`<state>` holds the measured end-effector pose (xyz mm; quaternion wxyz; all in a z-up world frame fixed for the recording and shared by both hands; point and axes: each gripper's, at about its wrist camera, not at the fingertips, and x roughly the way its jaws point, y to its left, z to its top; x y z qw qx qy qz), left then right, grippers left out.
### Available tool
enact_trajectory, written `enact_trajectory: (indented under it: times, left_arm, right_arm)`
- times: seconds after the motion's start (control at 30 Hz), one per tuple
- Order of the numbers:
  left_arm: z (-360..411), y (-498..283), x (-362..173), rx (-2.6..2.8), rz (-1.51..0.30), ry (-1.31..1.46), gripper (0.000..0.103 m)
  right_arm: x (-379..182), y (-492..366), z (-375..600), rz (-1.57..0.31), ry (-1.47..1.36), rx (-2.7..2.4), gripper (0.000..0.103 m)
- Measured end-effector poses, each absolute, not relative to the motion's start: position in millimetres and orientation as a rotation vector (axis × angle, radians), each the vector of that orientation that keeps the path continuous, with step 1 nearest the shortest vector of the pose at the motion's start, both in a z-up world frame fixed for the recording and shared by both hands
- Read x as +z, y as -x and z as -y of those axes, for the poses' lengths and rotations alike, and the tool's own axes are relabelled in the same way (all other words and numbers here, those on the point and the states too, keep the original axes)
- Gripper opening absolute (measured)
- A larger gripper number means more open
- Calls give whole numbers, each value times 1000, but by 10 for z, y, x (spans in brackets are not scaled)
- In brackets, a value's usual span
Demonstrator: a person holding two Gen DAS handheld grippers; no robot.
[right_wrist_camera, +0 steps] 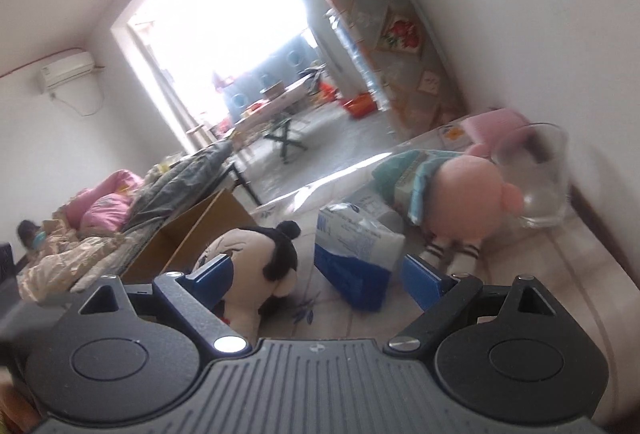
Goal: Organize soft objects
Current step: 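Move both open tools back over the bed toward the wet wipes pack, then close the right tool on the blue-and-white wet wipes pack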
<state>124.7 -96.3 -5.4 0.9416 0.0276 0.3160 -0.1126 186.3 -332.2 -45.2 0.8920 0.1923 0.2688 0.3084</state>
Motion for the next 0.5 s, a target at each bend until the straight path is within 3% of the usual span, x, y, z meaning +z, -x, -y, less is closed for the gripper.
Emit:
enact_trajectory:
  times: [0.27, 0.5]
  left_arm:
    - [1347, -1795, -404, -251, -684, -103, 97]
    - [1469, -2172, -691, -222, -723, -105, 96]
  right_arm:
    - [-685, -2584, 3113, -658, -392, 672, 77]
    - [-838, -2963, 2974, -706, -345, 646, 74]
